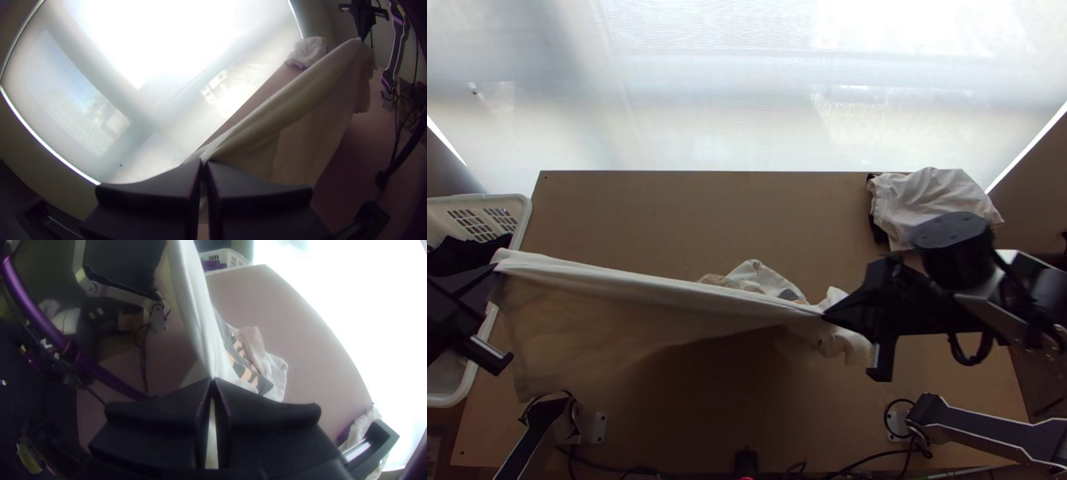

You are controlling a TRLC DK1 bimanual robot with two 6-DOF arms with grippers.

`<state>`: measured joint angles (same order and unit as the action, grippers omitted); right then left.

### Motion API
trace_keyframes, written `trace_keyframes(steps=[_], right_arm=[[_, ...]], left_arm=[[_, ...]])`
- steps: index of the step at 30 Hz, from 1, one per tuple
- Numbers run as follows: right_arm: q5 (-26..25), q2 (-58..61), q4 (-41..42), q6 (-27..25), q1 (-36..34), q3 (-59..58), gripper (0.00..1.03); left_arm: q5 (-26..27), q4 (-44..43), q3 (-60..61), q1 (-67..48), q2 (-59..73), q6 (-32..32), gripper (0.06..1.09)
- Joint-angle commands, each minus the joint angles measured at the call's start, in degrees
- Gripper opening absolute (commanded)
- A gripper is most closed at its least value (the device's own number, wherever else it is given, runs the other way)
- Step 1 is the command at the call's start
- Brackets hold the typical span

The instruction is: Fold the t-shirt

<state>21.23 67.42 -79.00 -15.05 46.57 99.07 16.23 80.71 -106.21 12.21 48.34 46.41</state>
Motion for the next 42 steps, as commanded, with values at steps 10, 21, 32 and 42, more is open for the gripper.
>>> trace_keyframes(steps=[10,21,32,42], right_arm=[[-0.9,-3.1,20.6,-1.9,-4.3,-33.5,0.03],[-5.9,11.7,39.5,-0.2,-3.9,-40.8,0.05],[-6.1,15.8,32.9,2.8,-3.9,-35.5,0.63],[-6.1,13.3,23.5,3.4,-0.5,-26.1,0.83]], left_arm=[[-0.8,-5.8,22.3,0.3,-6.8,0.2,0.1],[-1.7,-18.4,43.3,0.4,-10.6,5.4,0.1],[-3.3,-22.3,51.5,1.8,-13.6,11.3,0.1],[-3.2,-23.0,50.6,2.2,-13.5,11.1,0.1]])
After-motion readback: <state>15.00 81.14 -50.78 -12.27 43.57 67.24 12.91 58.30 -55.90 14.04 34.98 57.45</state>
